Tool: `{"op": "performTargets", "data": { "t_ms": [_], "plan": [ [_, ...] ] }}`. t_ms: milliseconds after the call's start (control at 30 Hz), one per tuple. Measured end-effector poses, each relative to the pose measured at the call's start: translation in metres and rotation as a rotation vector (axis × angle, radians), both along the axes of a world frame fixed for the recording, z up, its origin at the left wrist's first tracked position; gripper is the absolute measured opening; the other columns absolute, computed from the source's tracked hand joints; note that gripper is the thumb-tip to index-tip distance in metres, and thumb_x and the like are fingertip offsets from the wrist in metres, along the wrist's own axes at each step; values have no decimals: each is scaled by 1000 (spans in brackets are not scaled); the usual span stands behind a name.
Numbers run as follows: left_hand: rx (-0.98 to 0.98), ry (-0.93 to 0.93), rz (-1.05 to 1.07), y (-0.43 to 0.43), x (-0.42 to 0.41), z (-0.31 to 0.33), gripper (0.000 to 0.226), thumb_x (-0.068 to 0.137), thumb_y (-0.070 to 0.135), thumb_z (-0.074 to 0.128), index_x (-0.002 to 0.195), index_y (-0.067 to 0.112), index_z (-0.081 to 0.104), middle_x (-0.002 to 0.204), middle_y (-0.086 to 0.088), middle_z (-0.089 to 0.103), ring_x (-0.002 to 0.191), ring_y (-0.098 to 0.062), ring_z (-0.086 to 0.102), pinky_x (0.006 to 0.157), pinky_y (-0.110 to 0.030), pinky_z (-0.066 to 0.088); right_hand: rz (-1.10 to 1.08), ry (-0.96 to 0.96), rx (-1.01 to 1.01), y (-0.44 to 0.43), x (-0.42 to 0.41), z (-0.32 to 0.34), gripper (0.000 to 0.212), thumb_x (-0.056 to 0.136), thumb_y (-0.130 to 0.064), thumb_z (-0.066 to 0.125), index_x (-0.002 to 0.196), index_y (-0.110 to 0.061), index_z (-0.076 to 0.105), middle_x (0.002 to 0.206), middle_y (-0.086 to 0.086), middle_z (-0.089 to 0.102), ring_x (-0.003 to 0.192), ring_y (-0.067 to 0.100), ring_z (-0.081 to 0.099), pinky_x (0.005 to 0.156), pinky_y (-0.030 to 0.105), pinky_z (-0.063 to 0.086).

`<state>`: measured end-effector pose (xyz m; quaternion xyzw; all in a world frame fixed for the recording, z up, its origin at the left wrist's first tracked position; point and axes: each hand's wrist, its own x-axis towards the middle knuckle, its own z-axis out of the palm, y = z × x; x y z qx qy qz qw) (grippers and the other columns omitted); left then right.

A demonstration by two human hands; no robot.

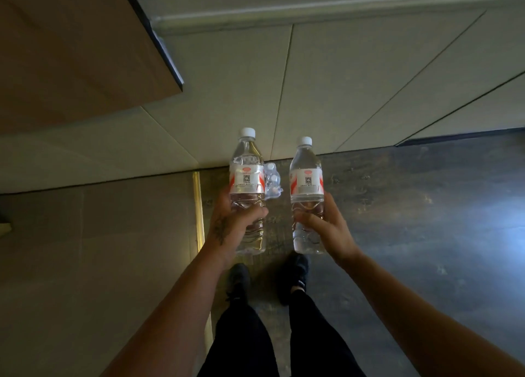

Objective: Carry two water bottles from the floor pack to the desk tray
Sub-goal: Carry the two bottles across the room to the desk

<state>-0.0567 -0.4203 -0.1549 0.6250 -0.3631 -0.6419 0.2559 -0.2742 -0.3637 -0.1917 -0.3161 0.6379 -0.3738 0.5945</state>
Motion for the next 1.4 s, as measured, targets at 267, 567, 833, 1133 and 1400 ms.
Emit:
{"op": "performTargets", "data": {
  "t_ms": [267, 567, 833, 1133, 1400],
  "plan": [
    [-30, 48, -287, -5, -13, 23, 91, 62, 35, 85, 148, 31, 56, 127, -7, 74, 110, -30, 75, 75, -34, 60, -266, 72, -68, 50, 9, 38, 80, 70, -44, 77, 140, -18, 48, 120, 13, 67, 102, 27, 71, 89, 45, 62],
    [-44, 65, -695, 35, -73, 63, 86, 66, 26, 82, 147, 17, 54, 119, -14, 72, 106, -37, 74, 90, -51, 65, -698, 114, -62, 159, 10, 73, 76, 70, -51, 75, 137, -31, 47, 123, 5, 68, 99, 14, 76, 74, 25, 64],
    [4, 137, -1066, 131, -148, 97, 76, 66, 18, 80, 139, 15, 57, 116, -15, 73, 99, -31, 74, 78, -37, 63, -1077, 196, -51, 285, 11, 110, 89, 66, -58, 76, 144, -30, 43, 130, -6, 66, 106, 9, 73, 74, 16, 60],
    [-61, 150, -1402, 257, -197, 127, 82, 66, 30, 84, 141, 21, 53, 125, -10, 73, 115, -33, 74, 94, -44, 64, -1385, 217, -69, 421, 17, 134, 85, 66, -57, 80, 141, -35, 45, 130, -7, 66, 107, -1, 72, 77, 14, 60],
    [-103, 125, -1438, 362, -206, 151, 107, 53, 46, 85, 149, 13, 52, 133, -13, 73, 121, -32, 73, 107, -56, 61, -1492, 180, -110, 515, 19, 128, 94, 68, -55, 82, 149, -25, 44, 133, 1, 69, 114, 13, 73, 84, 24, 62]
  ]
}}
